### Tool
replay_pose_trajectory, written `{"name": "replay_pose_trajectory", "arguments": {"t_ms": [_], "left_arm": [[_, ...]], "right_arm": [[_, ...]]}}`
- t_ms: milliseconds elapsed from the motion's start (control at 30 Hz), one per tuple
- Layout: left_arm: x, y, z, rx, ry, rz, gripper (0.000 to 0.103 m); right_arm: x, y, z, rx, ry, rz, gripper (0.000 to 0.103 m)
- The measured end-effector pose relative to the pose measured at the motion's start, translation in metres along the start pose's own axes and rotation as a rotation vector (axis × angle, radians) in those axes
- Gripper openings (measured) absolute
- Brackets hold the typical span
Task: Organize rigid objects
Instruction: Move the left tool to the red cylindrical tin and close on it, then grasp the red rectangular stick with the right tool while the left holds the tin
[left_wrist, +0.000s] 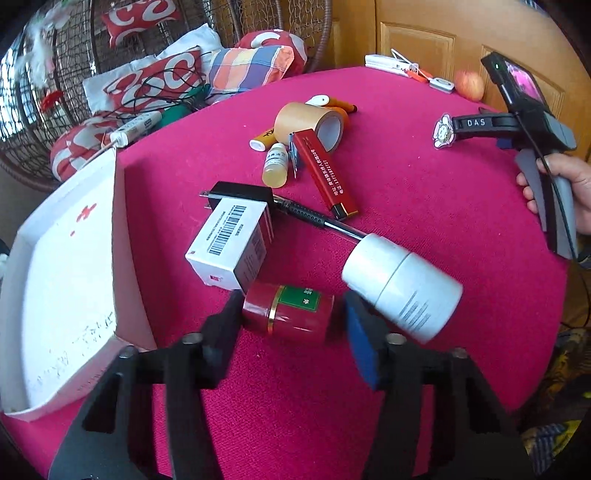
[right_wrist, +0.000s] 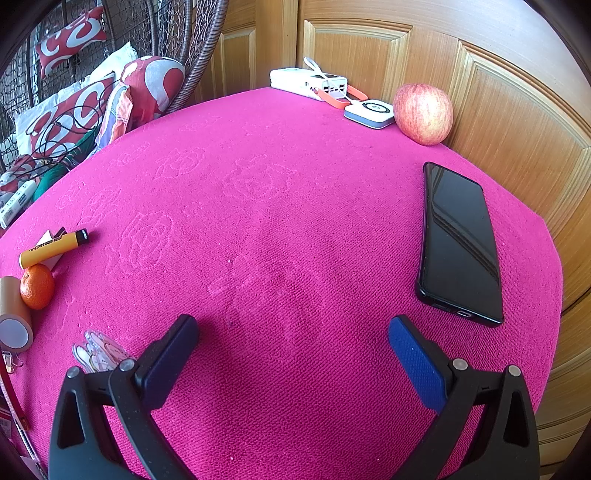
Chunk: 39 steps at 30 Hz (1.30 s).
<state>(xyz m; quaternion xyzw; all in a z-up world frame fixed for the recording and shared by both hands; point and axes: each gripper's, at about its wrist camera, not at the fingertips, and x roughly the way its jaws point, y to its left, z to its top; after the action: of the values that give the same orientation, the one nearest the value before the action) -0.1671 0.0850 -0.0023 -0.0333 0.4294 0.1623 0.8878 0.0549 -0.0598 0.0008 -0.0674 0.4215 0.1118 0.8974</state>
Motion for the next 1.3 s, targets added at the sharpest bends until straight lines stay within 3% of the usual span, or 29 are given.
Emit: {"name": "replay_pose_trajectory", "arguments": {"t_ms": [100,200,300,500,633,733,900,967,1033,1100,1167,1300], "left_arm": [[-0.001,0.002,-0.001,-0.01,-0.006,0.0,0.046],[-0.002,0.004,-0.003,-0.028,-0.02,-0.007,0.046],[-0.005,0.008,-0.003,-0.054,-0.033,-0.013,0.046],[-0.018,0.02,-0.007,-0.114,-0.069,-0.014,0.046],[-0.026,0.033,-0.013,-0.163,-0.085,-0.005,0.046],[-0.029,0.041,-0.017,-0.193,-0.094,-0.01,0.046],[-0.034,0.048,-0.021,-0.223,-0.114,-0.013,0.046],[-0.036,0.05,-0.021,-0.227,-0.119,-0.013,0.046],[-0.038,0.052,-0.022,-0.231,-0.123,-0.01,0.046],[-0.039,0.054,-0.024,-0.238,-0.124,-0.008,0.046],[-0.04,0.055,-0.024,-0.244,-0.126,-0.005,0.046],[-0.047,0.056,-0.021,-0.248,-0.143,0.007,0.046]], "right_arm": [[-0.003,-0.003,-0.002,0.003,-0.009,0.042,0.103],[-0.015,-0.001,-0.006,-0.011,-0.039,0.201,0.103],[-0.032,0.018,-0.011,-0.104,-0.082,0.318,0.103],[-0.051,0.082,-0.021,-0.304,0.0,0.54,0.103],[-0.065,0.115,-0.026,-0.395,-0.04,0.564,0.102],[-0.07,0.133,-0.032,-0.415,-0.024,0.618,0.099],[-0.061,0.175,-0.048,-0.515,0.075,0.636,0.059],[-0.052,0.185,-0.05,-0.512,0.13,0.65,0.049],[-0.056,0.19,-0.05,-0.505,0.117,0.655,0.047],[-0.056,0.197,-0.049,-0.52,0.126,0.67,0.029],[-0.057,0.202,-0.051,-0.542,0.121,0.661,0.022],[-0.058,0.195,-0.053,-0.541,0.114,0.702,0.018]]}}
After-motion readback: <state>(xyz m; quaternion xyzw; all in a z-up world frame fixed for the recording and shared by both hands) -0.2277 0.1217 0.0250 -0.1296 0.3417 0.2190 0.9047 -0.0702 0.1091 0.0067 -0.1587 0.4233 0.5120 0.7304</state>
